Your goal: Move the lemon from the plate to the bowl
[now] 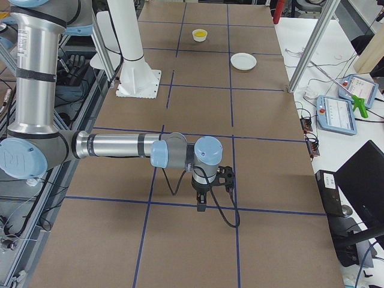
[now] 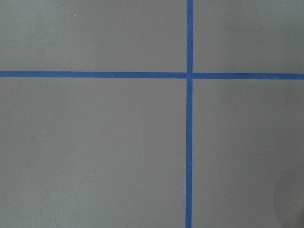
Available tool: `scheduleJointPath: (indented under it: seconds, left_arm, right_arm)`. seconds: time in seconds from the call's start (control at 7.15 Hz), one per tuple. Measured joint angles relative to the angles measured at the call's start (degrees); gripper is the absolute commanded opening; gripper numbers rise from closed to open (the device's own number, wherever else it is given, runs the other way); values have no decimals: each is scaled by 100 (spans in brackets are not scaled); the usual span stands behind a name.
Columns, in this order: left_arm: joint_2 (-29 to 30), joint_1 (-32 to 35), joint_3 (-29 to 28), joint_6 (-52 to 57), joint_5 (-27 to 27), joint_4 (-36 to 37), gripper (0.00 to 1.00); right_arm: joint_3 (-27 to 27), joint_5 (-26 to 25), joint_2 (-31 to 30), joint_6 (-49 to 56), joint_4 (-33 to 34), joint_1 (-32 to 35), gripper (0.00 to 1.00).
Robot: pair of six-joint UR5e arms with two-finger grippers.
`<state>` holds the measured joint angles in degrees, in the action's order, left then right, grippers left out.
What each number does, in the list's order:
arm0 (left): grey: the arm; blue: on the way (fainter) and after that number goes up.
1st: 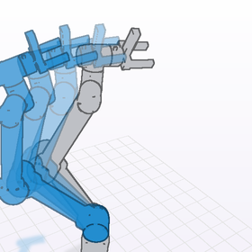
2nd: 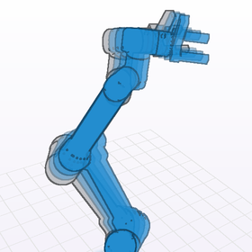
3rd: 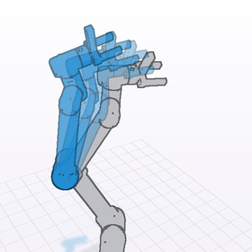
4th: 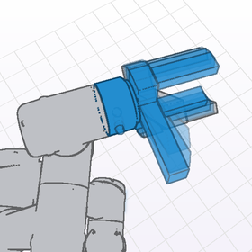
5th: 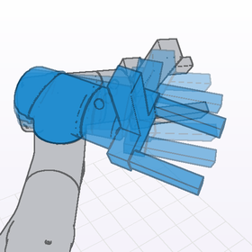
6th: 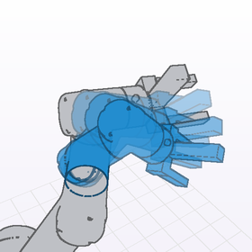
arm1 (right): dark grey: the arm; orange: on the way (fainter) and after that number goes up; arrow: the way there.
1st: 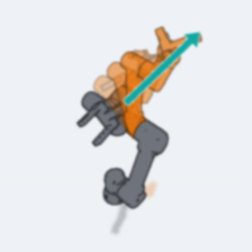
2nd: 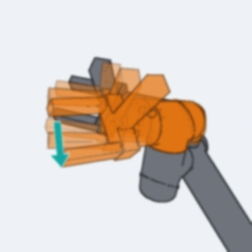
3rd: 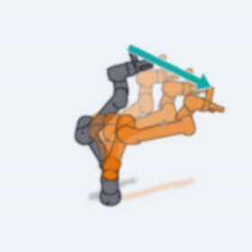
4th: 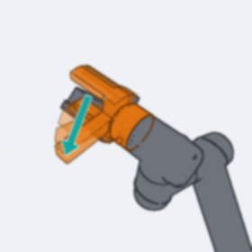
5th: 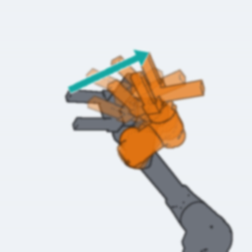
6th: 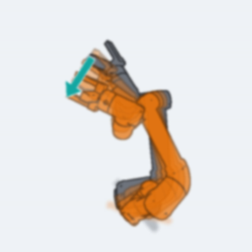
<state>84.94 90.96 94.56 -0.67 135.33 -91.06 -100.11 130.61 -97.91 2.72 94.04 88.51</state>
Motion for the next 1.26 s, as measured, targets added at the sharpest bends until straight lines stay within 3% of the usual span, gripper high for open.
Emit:
scheduleJointPath:
  seconds: [1.26]
  left_arm:
    - [5,0,71,14,27,0,100]
  right_arm:
    - [0,0,0,0,0,0,100]
